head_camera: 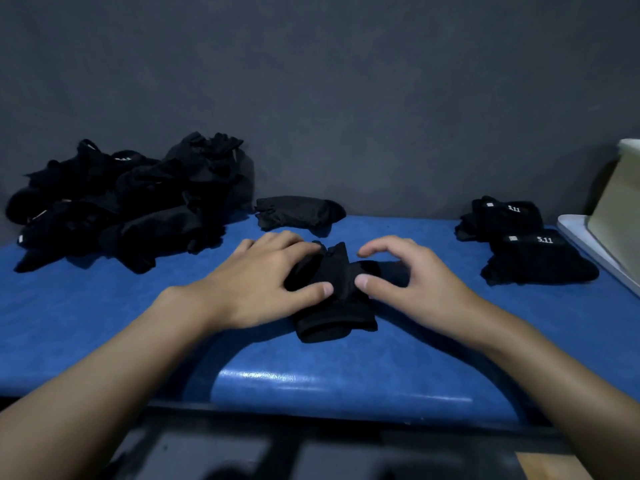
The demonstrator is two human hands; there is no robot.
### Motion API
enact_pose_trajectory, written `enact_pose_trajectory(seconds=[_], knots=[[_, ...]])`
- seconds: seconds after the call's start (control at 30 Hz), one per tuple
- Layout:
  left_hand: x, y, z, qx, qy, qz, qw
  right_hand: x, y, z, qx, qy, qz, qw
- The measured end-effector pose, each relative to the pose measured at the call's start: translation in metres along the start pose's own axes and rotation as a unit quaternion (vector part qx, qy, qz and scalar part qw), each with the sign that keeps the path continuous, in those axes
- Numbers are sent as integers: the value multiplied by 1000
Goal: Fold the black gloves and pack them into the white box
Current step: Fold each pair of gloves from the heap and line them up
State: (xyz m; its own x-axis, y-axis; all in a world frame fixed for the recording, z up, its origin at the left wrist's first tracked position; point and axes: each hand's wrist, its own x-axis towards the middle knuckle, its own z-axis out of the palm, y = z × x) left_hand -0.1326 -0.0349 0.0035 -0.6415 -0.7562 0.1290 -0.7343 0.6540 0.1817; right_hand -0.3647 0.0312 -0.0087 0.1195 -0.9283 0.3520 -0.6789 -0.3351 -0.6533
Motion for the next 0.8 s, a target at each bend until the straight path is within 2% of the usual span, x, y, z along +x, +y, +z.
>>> enact_pose_trajectory(seconds=[0.1,0.17,0.27,0.4,0.53,0.6,0.8], knots=[[-9,1,-4,36,-44,-1,998,7,7,5,-11,-49,14,999],[-12,0,-4,37,-89,-9,995,8,6,6,-72,-98,28,992],[-14,-1,-5,31,-114,-16,993,8,1,1,-123,-137,41,982],[-13,-5,-4,8,-85,-10,996,12,0,-1,-130,-159,48,978],[-3,-15,-7,-7,-17,-33,999,27,3,3,-83,-81,23,993],[5,-21,-7,-11,5,-53,999,40,7,5,-80,-68,23,994],[25,-35,-4,3,28,-69,997,80,12,16,-155,-92,29,983]])
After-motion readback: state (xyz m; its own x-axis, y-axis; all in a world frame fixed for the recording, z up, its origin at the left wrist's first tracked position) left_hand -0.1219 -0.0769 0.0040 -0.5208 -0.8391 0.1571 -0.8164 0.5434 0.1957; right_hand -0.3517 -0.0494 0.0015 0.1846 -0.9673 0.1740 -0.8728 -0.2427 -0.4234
